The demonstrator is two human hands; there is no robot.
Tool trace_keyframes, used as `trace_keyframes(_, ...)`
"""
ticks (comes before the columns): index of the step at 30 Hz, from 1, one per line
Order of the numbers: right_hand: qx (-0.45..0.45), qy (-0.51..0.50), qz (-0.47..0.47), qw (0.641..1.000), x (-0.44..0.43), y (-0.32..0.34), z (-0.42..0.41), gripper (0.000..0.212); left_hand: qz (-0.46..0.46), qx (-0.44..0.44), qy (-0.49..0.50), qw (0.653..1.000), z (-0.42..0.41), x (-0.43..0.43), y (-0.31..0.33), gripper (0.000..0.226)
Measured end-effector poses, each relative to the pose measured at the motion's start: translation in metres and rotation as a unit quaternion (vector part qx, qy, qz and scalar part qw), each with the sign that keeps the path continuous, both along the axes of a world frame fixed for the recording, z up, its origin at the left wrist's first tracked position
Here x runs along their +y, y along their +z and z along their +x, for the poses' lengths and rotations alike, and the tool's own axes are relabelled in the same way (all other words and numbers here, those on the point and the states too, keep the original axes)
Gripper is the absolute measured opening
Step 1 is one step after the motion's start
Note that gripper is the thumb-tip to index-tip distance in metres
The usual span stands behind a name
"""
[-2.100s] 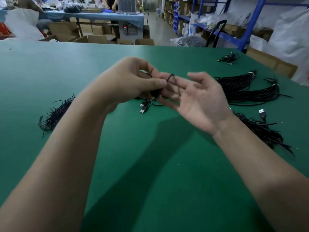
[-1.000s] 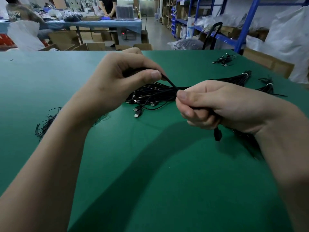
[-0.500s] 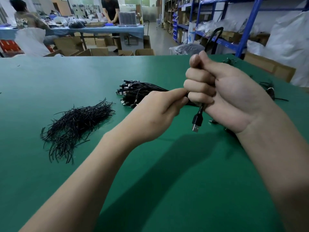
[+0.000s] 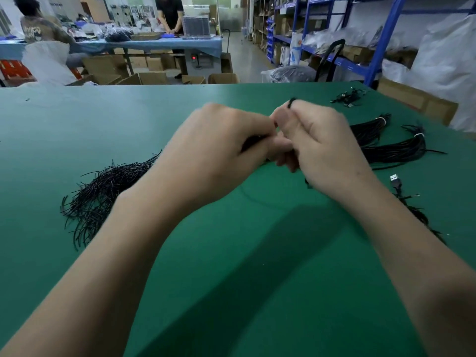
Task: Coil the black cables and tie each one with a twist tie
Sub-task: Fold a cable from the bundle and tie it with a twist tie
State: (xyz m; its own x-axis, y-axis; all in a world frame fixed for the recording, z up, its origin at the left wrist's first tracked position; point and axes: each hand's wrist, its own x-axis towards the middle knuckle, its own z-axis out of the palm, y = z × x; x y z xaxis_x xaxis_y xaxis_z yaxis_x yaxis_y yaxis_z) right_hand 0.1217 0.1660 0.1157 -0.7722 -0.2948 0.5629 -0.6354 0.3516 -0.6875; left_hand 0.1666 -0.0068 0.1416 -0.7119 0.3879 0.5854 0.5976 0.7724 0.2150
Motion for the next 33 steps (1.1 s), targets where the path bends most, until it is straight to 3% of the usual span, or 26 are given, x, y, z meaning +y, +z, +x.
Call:
trace_keyframes(2,-0.073,0.077,0.018,0.994,-0.002,0.000,0.002,0.051,0.026,0.022,0.009,0.999,0.000,-0.009,0.005,0.041)
trace_keyframes(5,-0.242,0.232,-0.037,0.941,-0.002,0.002,0.004,0.073,0.081,0.021,-0.009,0.996,0.002,-0.015,0.008,0.043)
trace_keyframes(9,-0.356,0.389,-0.091,0.845,0.005,0.008,0.010,0.053,0.158,0.024,-0.012,0.987,-0.002,-0.017,0.004,0.053)
trace_keyframes(12,-0.380,0.463,-0.163,0.784,0.009,0.014,0.013,0.040,0.265,-0.015,-0.057,0.962,-0.009,-0.013,-0.007,0.050)
trace_keyframes(15,-0.359,0.473,-0.220,0.774,0.003,0.019,0.019,0.035,0.346,-0.075,-0.092,0.931,-0.016,0.005,-0.024,0.044)
trace_keyframes(17,-0.341,0.461,-0.295,0.764,0.002,0.025,0.019,0.033,0.348,-0.096,-0.086,0.928,-0.020,0.018,-0.035,0.042)
trace_keyframes(20,-0.335,0.402,-0.450,0.723,0.006,0.034,0.011,0.023,0.257,-0.110,-0.068,0.958,-0.017,0.031,-0.046,0.022)
trace_keyframes(21,-0.324,0.358,-0.484,0.730,0.008,0.035,0.007,0.021,0.208,-0.118,-0.065,0.969,-0.015,0.033,-0.048,0.018)
trace_keyframes(23,-0.276,0.244,-0.494,0.787,0.012,0.030,0.000,0.027,0.118,-0.131,-0.063,0.982,-0.012,0.035,-0.048,0.017)
trace_keyframes(26,-0.133,0.074,-0.352,0.924,0.012,0.017,-0.006,0.034,0.015,-0.116,-0.046,0.992,-0.010,0.032,-0.036,0.023)
trace_keyframes(27,-0.085,0.041,-0.285,0.954,0.012,0.013,-0.007,0.034,-0.007,-0.108,-0.036,0.993,-0.009,0.028,-0.031,0.024)
trace_keyframes(30,-0.005,-0.010,-0.093,0.996,0.012,0.005,-0.008,0.033,-0.013,-0.056,-0.021,0.998,-0.007,0.012,-0.017,0.023)
trace_keyframes(33,-0.033,0.007,0.035,0.999,0.008,0.001,-0.006,0.036,0.011,-0.008,-0.014,1.000,-0.006,-0.006,-0.004,0.023)
